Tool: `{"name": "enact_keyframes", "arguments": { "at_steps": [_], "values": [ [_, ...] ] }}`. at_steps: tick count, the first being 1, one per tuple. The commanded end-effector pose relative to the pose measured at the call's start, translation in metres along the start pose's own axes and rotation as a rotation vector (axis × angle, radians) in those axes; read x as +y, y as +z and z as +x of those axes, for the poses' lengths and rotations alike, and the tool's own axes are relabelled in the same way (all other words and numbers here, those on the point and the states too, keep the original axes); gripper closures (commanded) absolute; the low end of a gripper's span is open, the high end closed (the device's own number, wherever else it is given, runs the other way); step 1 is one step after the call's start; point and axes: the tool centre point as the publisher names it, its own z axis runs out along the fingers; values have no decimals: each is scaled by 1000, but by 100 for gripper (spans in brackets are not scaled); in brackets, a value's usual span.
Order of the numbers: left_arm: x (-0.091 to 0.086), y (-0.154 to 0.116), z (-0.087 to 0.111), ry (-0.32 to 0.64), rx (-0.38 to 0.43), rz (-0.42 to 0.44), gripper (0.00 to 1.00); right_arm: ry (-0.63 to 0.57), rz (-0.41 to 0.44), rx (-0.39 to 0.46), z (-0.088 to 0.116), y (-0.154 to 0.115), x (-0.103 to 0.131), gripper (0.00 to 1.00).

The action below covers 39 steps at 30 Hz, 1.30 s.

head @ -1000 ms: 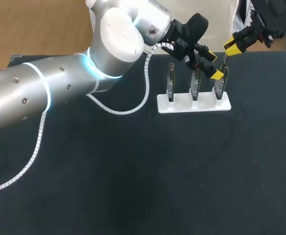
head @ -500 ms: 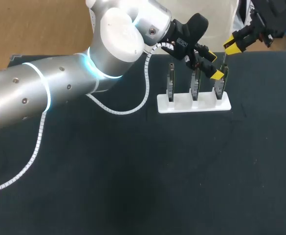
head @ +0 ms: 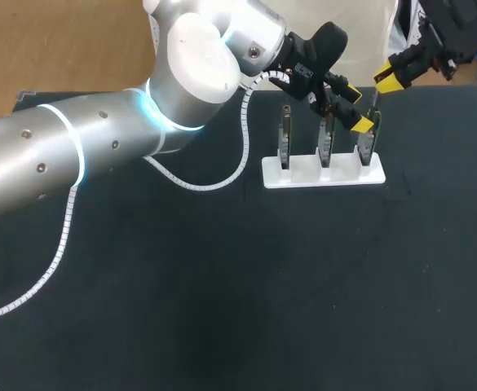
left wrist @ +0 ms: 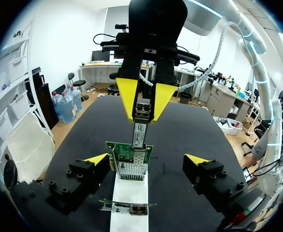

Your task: Pick up the optical module with the left hand, and insert it into the network port with the right hand.

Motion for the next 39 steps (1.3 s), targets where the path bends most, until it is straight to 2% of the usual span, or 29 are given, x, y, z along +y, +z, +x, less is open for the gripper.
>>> {"name": "enact_keyframes", "arguments": {
  "at_steps": [1, 7, 39],
  "values": [
    [2, 0, -2, -2, 6, 4, 0, -3, 5, -1, 2, 2, 1, 100],
    [2, 0, -2, -2, 6, 4, 0, -26, 11, -5, -4, -2, 2, 100],
    [2, 0, -2, -2, 6, 4, 0, -24, 17, 1, -3, -2, 0, 100]
  ]
}}
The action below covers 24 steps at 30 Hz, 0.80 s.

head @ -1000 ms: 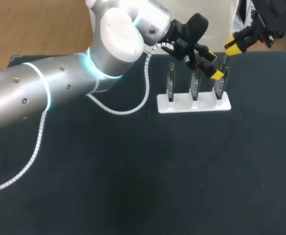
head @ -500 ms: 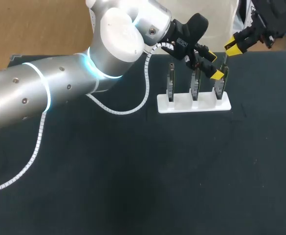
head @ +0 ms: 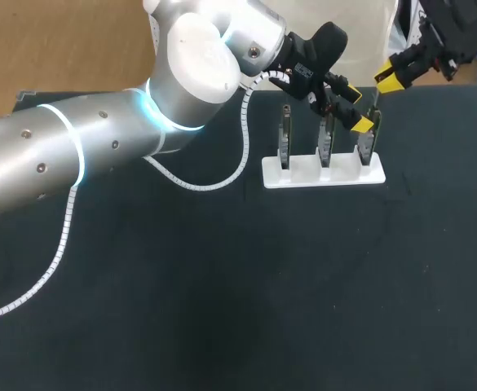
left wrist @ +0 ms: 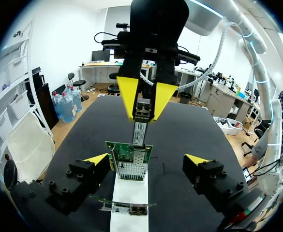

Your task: Pick up the optical module with the left hand, and insert it into the network port with the right hand.

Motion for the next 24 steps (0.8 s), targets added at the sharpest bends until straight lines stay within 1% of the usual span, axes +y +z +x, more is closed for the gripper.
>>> {"name": "enact_keyframes", "arguments": {
  "at_steps": [1, 15, 24],
  "values": [
    [2, 0, -2, -2, 6, 4, 0, -6, 4, -2, -2, -1, 1, 100],
    [2, 0, -2, -2, 6, 4, 0, -6, -5, 4, 1, 1, -4, 100],
    [2, 0, -2, -2, 6, 4, 0, 2, -8, 2, 4, 2, -3, 100]
  ]
}}
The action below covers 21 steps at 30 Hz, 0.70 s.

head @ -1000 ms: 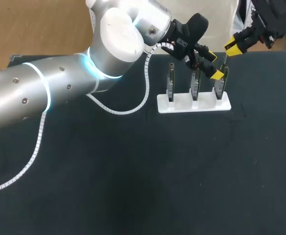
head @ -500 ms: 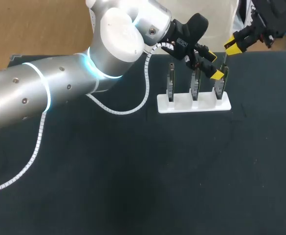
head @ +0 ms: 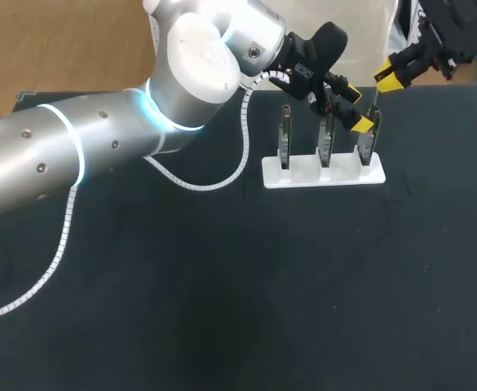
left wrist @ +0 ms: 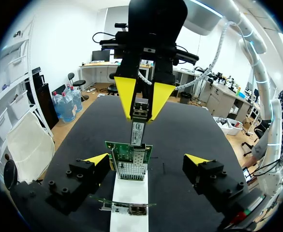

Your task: Pick up the optical module with the left hand, and insert it into the network port with the right hand.

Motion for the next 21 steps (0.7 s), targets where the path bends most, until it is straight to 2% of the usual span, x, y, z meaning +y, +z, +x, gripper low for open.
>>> {"name": "enact_keyframes", "arguments": {
  "at_steps": [1, 21],
  "values": [
    [2, 0, -2, -2, 6, 4, 0, 2, -3, -3, 2, 2, -1, 100],
    [2, 0, -2, -2, 6, 4, 0, -16, 26, -17, -2, -2, 2, 100]
  ]
}}
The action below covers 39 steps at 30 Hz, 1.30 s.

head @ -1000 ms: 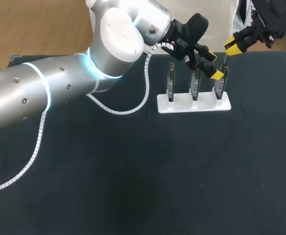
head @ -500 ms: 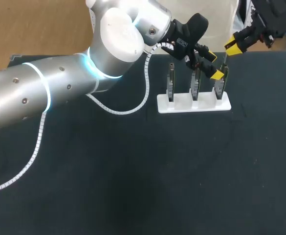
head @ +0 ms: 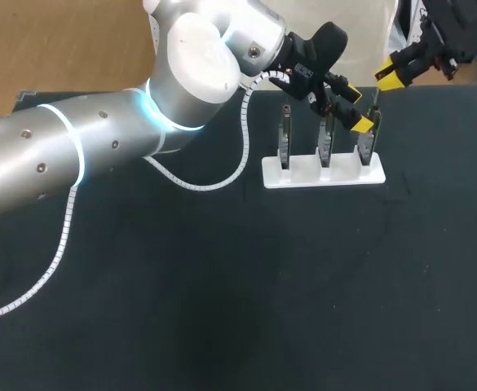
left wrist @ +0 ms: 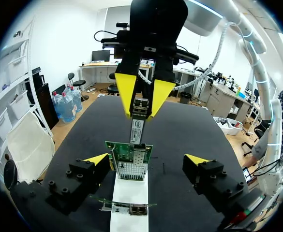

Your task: Pick up the optical module with the left hand, and insert it into the network port with the right hand.

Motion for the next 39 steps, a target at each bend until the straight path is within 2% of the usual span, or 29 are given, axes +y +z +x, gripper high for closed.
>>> {"name": "enact_keyframes", "arguments": {
  "at_steps": [1, 39],
  "values": [
    [2, 0, -2, -2, 6, 4, 0, -4, 8, 2, 0, 0, 2, 100],
    [2, 0, -2, -2, 6, 4, 0, -18, -19, 5, 1, -1, 0, 100]
  ]
}}
